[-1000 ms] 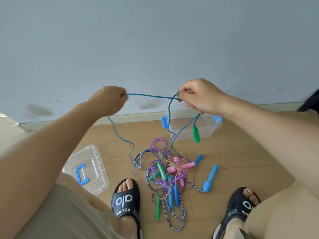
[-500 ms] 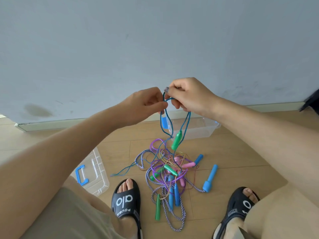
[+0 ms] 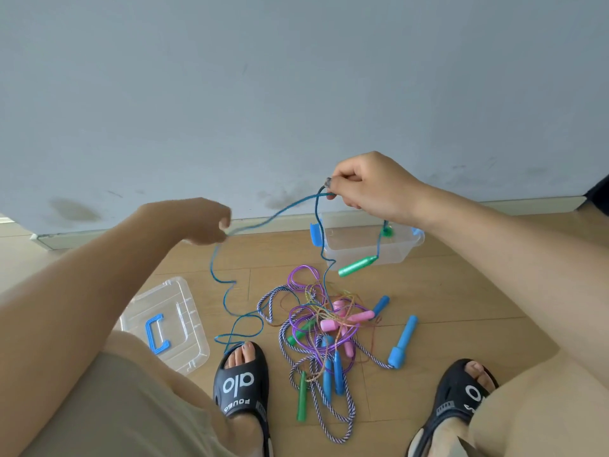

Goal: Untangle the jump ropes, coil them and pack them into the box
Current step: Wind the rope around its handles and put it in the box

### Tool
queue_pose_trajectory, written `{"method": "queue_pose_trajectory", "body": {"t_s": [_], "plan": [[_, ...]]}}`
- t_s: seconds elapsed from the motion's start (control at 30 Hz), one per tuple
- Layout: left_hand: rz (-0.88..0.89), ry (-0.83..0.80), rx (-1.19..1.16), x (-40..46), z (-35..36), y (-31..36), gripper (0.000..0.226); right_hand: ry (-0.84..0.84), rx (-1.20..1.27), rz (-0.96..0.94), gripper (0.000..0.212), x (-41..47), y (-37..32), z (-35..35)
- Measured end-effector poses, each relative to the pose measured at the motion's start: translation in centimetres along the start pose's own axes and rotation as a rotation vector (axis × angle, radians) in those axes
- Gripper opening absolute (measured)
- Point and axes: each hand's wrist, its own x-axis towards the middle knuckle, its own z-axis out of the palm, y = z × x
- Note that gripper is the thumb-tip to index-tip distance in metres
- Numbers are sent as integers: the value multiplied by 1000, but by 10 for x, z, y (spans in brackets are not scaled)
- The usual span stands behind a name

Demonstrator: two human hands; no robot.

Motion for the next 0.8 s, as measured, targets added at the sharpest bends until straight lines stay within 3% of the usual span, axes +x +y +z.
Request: {"method": "queue_pose_trajectory", "body": {"t_s": [0.07, 0.13, 0.17, 0.2, 0.3, 0.5, 0.6, 0.7, 0.8], "plan": [[182, 77, -374, -8, -1, 16, 42, -11, 29, -4, 26, 0, -2, 2], [378, 175, -697, -19, -7, 42, 32, -26, 44, -11, 26, 0, -6, 5], [433, 238, -735, -23, -11, 54, 22, -29, 55, -18, 26, 1, -8, 6], [458, 285, -723, -27, -15, 64, 15, -28, 72, -28, 26, 2, -10, 8], [481, 365, -661, -32, -22, 77, 25, -19, 118, -45, 28, 5, -12, 10], [536, 345, -759, -30, -19, 76, 12, -28, 197, -40, 26, 4, -12, 8], [516, 343, -821, -30, -22, 74, 17, -40, 162, -45, 26, 3, -12, 8], [463, 331, -707, -25, -21, 64, 18, -52, 65, -45, 25, 0, -10, 8], [370, 322, -434, -12, -15, 43, 19, -38, 20, -19, 25, -1, -8, 4]]}}
